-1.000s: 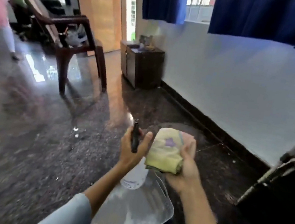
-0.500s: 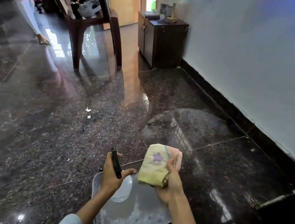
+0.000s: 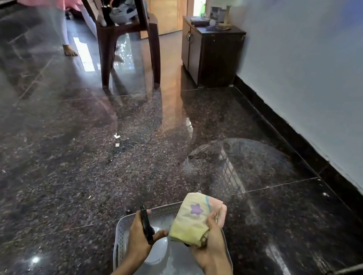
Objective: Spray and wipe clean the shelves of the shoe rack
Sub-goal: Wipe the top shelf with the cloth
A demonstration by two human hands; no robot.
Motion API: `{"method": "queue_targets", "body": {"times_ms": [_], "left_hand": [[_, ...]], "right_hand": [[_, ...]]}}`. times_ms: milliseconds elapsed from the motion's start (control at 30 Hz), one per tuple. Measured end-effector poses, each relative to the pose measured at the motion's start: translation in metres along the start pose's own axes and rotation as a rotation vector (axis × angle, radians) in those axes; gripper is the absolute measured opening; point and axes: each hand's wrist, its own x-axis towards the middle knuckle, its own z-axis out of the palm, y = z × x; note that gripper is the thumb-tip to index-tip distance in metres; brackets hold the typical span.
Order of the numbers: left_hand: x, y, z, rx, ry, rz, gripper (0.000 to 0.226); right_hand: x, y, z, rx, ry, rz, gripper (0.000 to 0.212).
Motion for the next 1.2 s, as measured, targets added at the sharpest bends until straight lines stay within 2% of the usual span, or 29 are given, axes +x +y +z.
{"method": "queue_targets", "body": {"times_ms": [233,367,633,767,900,1200], "left_hand": [[-0.001,-0.010,0.014,0.037,-0.008,-0.003,0.077],[0.000,-0.014,0.016,0.057,0.022,-0.002,0.069],[0.001,-0.031,0.015,0.086,0.005,-0.038,0.073],[-0.006,-0.035,0.013,0.079,-0.033,-0.072,0.077],[-0.009,-0.038,0.013,0.085,-0.066,-0.073,0.071],[0.000,-0.044,0.006,0.025,-0.158,-0.071,0.078]], "right_hand": [[0.000,0.001,-0.004,0.032,0.005,-0.014,0.049],[0.000,0.002,-0.006,0.027,0.018,-0.002,0.046],[0.000,0.010,-0.005,0.028,0.050,0.081,0.045],[0.000,0.009,-0.002,0.045,0.060,0.043,0.044],[0.003,0.011,-0.004,0.041,0.050,0.086,0.045],[0.007,0.015,-0.008,0.028,0.056,0.105,0.046]]}}
